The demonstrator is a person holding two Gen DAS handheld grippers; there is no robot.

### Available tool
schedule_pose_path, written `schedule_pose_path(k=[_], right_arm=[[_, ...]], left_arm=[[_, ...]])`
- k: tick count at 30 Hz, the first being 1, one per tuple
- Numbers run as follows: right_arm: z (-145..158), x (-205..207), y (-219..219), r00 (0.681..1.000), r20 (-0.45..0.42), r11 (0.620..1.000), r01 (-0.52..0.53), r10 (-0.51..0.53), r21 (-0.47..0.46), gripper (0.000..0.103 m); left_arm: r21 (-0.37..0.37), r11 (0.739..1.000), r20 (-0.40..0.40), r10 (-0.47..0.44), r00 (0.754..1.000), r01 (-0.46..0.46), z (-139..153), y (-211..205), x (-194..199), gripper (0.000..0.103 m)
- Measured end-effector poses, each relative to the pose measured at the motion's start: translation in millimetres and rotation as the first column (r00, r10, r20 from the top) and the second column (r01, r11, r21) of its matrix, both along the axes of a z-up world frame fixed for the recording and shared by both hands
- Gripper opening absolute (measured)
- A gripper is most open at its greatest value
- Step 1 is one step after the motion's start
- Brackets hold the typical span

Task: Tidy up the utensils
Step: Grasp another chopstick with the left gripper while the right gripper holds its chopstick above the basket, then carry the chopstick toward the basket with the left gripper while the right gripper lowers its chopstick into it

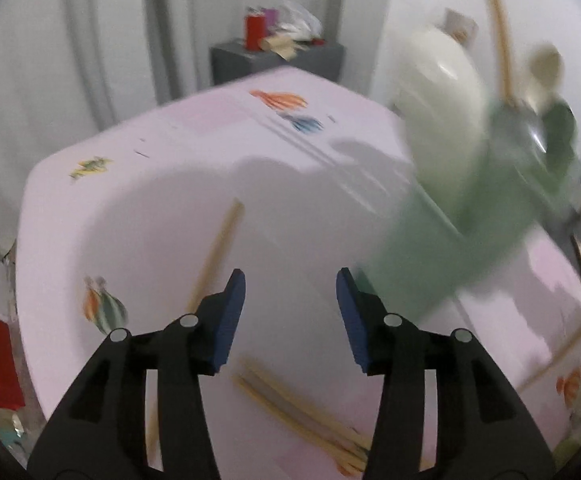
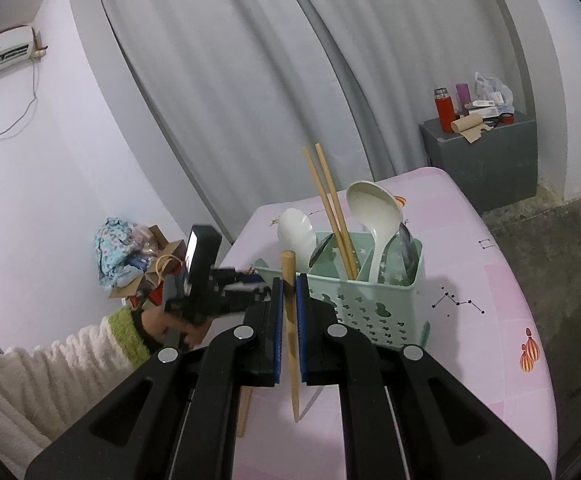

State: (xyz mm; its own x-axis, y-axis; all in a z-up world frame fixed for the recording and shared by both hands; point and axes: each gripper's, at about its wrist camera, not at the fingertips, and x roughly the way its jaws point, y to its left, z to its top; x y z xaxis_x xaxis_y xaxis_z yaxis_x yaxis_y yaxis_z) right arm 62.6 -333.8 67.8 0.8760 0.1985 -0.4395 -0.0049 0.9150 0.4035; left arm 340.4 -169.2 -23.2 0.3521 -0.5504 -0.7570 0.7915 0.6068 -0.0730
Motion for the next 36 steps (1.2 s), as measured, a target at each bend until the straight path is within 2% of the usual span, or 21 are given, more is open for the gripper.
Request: schedule_pose_path(k=[2, 4, 6, 9, 11, 13, 14, 15, 17, 22, 27, 31, 34, 36], right_arm=[[-0.8, 2.3, -0.2, 1.0, -0.003, 1.0, 0.003, -0.003, -0.001, 0.007], [-1.3, 5.5, -0.8, 1.0, -0.009, 1.0, 0.005, -0.005, -0.003, 0.007], [-2.2, 9.1, -2.0, 1.0, -0.014, 1.0, 0.007, -0.007, -0.004, 0.007], [-5.2, 14.6, -5.0, 1.0, -0.025, 1.0, 0.011, -0.011, 0.002, 0.007], [-7.1, 17.7, -8.1, 1.0, -0.027, 1.0, 0.014, -0.014, 0.009, 0.007], [-8.2, 19.2, -10.5, 1.0, -0.027, 1.0, 0.015, -0.015, 0.017, 0.007], [-9.0, 19.7, -11.6, 1.0, -0.027, 1.0, 0.016, -0.015, 0.02, 0.007], [-10.0, 20.0, -12.6, 1.0, -0.027, 1.0, 0.015, -0.015, 0.024, 0.007], [-10.9, 18.7, -13.2, 1.0, -0.024, 0.999, 0.012, -0.012, 0.03, 0.007], [-8.1, 11.6, -13.9, 1.0, -0.006, 0.999, 0.01, -0.01, 0.034, 0.007], [2.2, 4.1, -12.2, 0.999, 0.032, 1.0, -0.003, 0.002, 0.028, 0.007], [15.2, 1.5, -7.8, 0.997, 0.07, 1.0, -0.02, 0.018, 0.018, 0.007], [32.4, 1.3, -4.5, 0.994, 0.109, 1.0, -0.029, 0.03, -0.011, 0.007], [48.5, 1.9, -2.8, 0.989, 0.143, 0.999, -0.032, 0.038, -0.039, 0.007]], left_arm=[[-0.017, 0.999, 0.014, 0.048, 0.999, -0.048, 3.2, -0.1, 24.2, 0.053], [0.002, 0.997, 0.038, 0.081, 0.996, -0.081, 1.7, -3.3, 46.6, 0.054], [0.044, 0.993, 0.002, 0.107, 0.994, -0.107, -9.0, -9.2, 73.2, 0.054], [0.111, 0.99, -0.073, 0.095, 0.993, -0.087, -29.3, -22.4, 98.6, 0.052], [0.163, 0.985, -0.031, 0.059, 0.998, -0.053, -36.4, -31.0, 97.8, 0.049], [0.172, 0.984, -0.037, 0.05, 0.998, -0.043, -36.0, -34.3, 95.3, 0.042], [0.181, 0.982, -0.038, 0.054, 0.998, -0.046, -35.1, -35.8, 95.4, 0.032], [0.186, 0.982, -0.04, 0.05, 0.998, -0.041, -34.5, -37.1, 94.7, 0.028], [0.211, 0.977, -0.04, 0.038, 0.998, -0.028, -32.9, -41.9, 92.4, 0.008], [0.265, 0.963, -0.006, 0.047, 0.999, -0.044, -30.9, -47.0, 80.3, 0.005], [0.225, 0.971, 0.039, 0.076, 0.996, -0.083, -8.5, -34.3, 63.0, 0.005], [0.171, 0.976, 0.103, 0.12, 0.987, -0.136, 31.4, -7.6, 41.5, 0.005], [0.097, 0.977, 0.146, 0.176, 0.973, -0.191, 68.1, 18.9, 21.8, 0.005], [0.022, 0.966, 0.182, 0.25, 0.951, -0.259, 95.9, 41.6, 3.2, 0.005]])
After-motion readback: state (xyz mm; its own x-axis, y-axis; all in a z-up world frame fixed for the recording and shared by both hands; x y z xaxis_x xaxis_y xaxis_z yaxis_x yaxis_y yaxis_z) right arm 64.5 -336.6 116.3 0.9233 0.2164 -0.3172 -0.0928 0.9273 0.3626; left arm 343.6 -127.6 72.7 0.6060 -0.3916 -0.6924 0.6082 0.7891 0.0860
